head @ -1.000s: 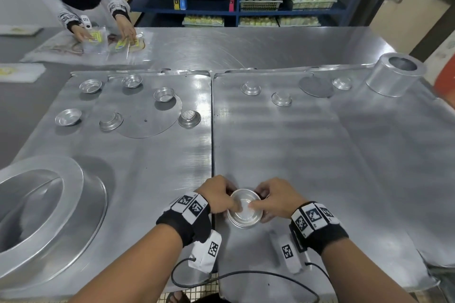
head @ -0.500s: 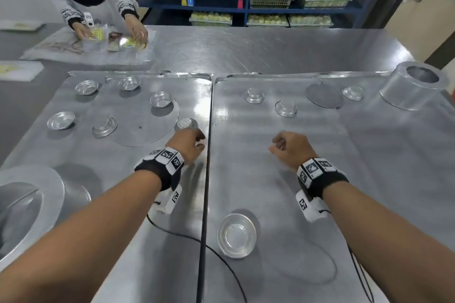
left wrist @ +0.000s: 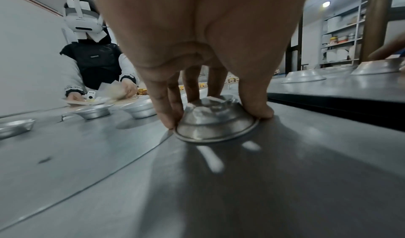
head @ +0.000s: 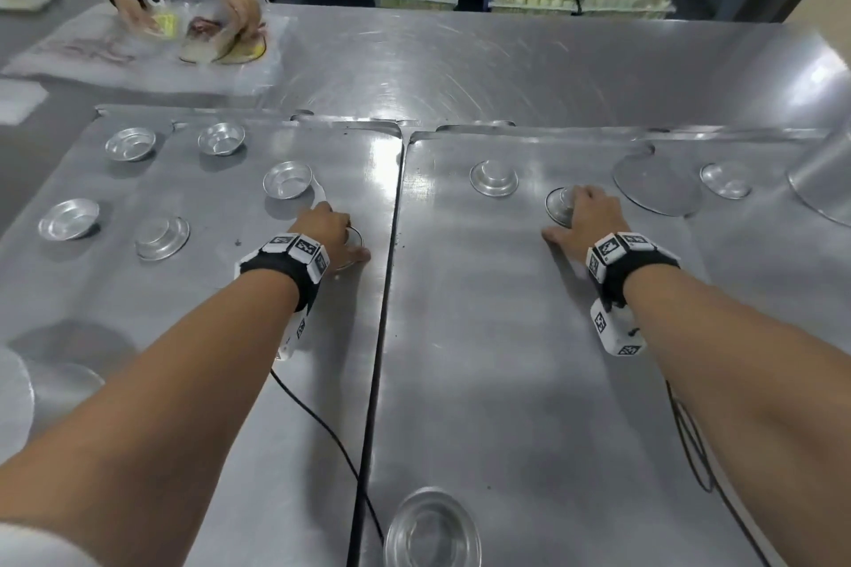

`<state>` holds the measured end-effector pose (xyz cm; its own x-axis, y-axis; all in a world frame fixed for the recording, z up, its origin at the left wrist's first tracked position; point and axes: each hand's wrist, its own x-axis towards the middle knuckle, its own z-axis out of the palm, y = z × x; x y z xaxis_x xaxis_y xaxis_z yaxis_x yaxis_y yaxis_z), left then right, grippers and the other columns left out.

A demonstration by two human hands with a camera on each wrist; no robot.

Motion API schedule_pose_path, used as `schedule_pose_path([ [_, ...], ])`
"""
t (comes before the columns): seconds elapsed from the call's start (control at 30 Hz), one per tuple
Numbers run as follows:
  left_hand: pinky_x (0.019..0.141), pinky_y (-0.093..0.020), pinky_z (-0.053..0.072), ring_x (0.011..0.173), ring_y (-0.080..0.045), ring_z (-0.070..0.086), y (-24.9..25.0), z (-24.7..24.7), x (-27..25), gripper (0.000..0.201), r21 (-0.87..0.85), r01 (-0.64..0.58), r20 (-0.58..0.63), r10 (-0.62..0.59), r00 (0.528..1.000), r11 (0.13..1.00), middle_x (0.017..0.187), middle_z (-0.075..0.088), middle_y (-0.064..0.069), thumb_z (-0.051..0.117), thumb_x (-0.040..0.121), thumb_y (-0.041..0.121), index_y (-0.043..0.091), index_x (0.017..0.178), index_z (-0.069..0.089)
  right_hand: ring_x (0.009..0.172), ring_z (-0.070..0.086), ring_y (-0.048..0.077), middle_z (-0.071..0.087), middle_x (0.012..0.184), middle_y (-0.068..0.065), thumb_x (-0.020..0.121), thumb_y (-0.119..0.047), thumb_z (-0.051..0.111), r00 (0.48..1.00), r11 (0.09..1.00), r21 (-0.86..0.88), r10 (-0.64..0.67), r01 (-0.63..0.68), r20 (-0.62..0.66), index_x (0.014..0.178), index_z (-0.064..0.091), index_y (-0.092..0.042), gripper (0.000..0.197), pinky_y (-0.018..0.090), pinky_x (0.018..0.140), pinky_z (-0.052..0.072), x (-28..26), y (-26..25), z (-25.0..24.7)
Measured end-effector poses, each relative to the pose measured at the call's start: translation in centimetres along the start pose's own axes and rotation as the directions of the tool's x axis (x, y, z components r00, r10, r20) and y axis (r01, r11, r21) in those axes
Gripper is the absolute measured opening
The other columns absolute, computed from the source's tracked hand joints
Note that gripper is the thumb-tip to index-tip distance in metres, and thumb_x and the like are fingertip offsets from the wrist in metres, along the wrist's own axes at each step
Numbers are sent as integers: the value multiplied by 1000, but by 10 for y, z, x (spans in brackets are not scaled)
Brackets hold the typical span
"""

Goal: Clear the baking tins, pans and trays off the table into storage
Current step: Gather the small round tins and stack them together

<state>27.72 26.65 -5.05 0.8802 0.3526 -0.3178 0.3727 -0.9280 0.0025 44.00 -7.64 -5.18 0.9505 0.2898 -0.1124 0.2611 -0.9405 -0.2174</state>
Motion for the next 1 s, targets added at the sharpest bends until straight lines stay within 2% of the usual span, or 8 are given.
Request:
schedule_pose_path([
  [0.2,86,-32,48,108,-26,60,5,-12,1,59,-27,20,-12,-20,1000,999,113,67,-9,70,78,60,14,115,71,123,41,40,48,129,23,85,-39,70,997,998,-32,44,-46,-55,127,51,-1,59,42,104,33,16,1,-3],
  [0.37,92,-32,51,110,-27,61,14,-24,-13,53,-86,12,-65,-18,998,996,116,69,-8,79,76,43,12,118,71,118,46,37,50,125,20,65,-32,89,992,988,132,94,-83,-83,121,48,-5,75,40,96,42,8,-2,-13],
  [0.53,97,-31,46,118,-27,58,16,-33,-35,46,-89,-39,-69,33,997,995,127,63,-9,72,83,28,14,126,66,106,51,34,52,116,19,61,-26,89,986,985,170,65,-38,-154,113,49,-5,69,31,81,40,-21,-10,-19],
  [0.63,100,-31,45,122,-26,57,10,-36,-50,42,-156,-67,-50,60,997,986,130,64,-8,69,88,25,13,128,65,106,52,33,53,117,18,62,-23,91,985,977,211,67,-33,-157,113,50,-5,68,34,86,43,-46,-19,-24],
  [0.8,96,-28,46,113,-23,63,-6,-43,-84,36,-350,-135,-58,123,991,927,121,70,-5,63,93,34,16,124,69,108,51,33,52,119,17,61,-19,92,982,965,264,60,-11,-180,116,51,-5,70,36,93,43,-89,-42,-32],
  [0.87,95,-31,50,104,-20,65,-14,-43,-96,36,-525,-134,-54,124,991,840,111,71,-2,64,93,40,21,123,68,113,51,33,49,123,16,63,-19,91,980,956,292,50,8,-193,123,50,-7,74,35,96,42,-106,-54,-36],
  [0.9,93,-34,53,96,-19,67,-17,-42,-103,34,-648,-118,-41,120,992,752,102,71,-1,66,93,40,22,121,68,115,50,33,47,126,16,64,-20,90,979,952,304,42,21,-200,127,49,-8,76,35,99,41,-115,-61,-38],
  [1.0,77,-33,60,70,-18,64,-21,-37,-131,16,-958,-38,-12,92,996,286,85,65,-6,59,100,20,16,111,69,116,51,28,42,130,13,67,-23,88,977,938,341,16,59,-213,137,47,-13,82,27,101,39,-141,-86,-44],
])
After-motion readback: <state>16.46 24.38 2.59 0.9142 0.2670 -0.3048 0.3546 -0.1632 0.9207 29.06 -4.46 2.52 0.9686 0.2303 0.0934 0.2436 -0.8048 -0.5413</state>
